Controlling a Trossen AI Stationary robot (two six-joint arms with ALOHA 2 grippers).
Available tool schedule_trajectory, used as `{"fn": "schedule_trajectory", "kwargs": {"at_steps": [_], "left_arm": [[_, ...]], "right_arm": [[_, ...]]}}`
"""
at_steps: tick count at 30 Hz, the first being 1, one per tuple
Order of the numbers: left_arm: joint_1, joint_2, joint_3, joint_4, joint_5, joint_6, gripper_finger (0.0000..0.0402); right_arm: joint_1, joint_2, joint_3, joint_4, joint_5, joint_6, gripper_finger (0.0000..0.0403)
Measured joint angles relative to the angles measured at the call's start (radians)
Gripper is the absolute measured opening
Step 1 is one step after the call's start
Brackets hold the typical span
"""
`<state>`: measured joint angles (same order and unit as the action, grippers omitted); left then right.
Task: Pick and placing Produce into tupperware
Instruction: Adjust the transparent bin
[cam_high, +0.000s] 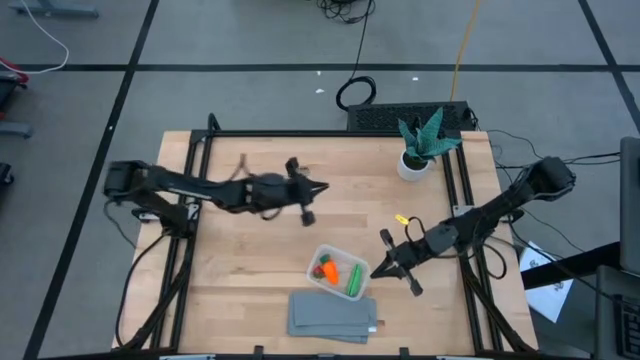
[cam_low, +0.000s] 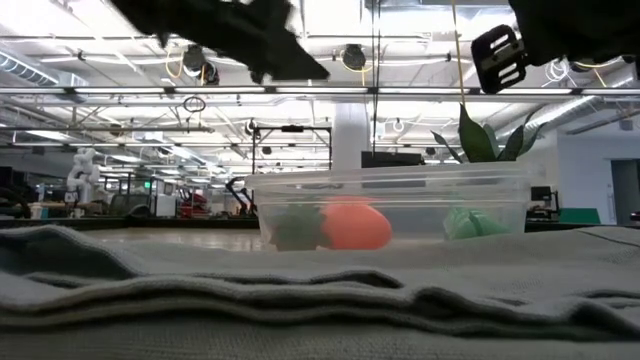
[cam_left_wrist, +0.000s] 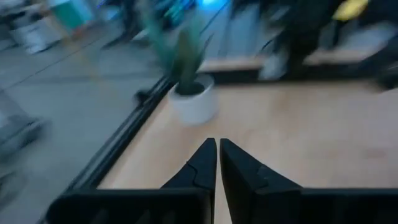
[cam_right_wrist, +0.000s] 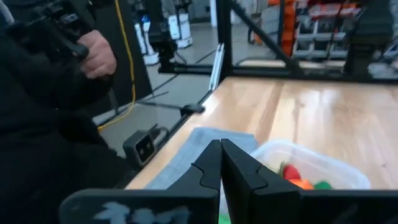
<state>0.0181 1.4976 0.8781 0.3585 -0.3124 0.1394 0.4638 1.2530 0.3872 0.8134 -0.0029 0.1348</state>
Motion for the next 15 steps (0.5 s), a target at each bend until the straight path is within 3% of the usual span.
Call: {"fn": "schedule_trajectory", "kwargs": {"at_steps": [5, 15], "left_arm": [[0.043, -0.173, -0.226, 0.228, 0.240, 0.031, 0.0026], [0.058, -0.493, -0.510, 0.210, 0.264, 0.096, 0.0026]], "right_arm": [[0.029, 0.011, 0.000, 0.056, 0.070, -0.011, 0.0000], [0.043, 0.026, 0.013, 0.095, 0.191, -0.035, 0.0000]]}}
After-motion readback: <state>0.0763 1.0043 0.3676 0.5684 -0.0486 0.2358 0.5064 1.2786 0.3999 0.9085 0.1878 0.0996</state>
